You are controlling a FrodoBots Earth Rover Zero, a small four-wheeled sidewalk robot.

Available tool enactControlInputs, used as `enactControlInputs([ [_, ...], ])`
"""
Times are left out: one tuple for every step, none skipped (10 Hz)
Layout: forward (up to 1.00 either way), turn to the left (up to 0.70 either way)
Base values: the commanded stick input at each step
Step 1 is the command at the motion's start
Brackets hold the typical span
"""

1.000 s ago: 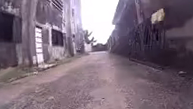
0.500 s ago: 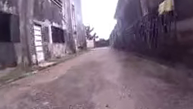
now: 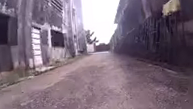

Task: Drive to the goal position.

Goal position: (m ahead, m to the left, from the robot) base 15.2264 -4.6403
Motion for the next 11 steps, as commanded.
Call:
enactControlInputs([
  [0.50,0.00],
  [0.50,0.00],
  [0.50,0.00],
  [0.50,0.00],
  [0.50,0.00],
  [0.50,0.00],
  [0.50,0.00],
  [0.50,0.00],
  [0.50,0.00],
  [0.50,0.00],
  [0.50,0.00],
])
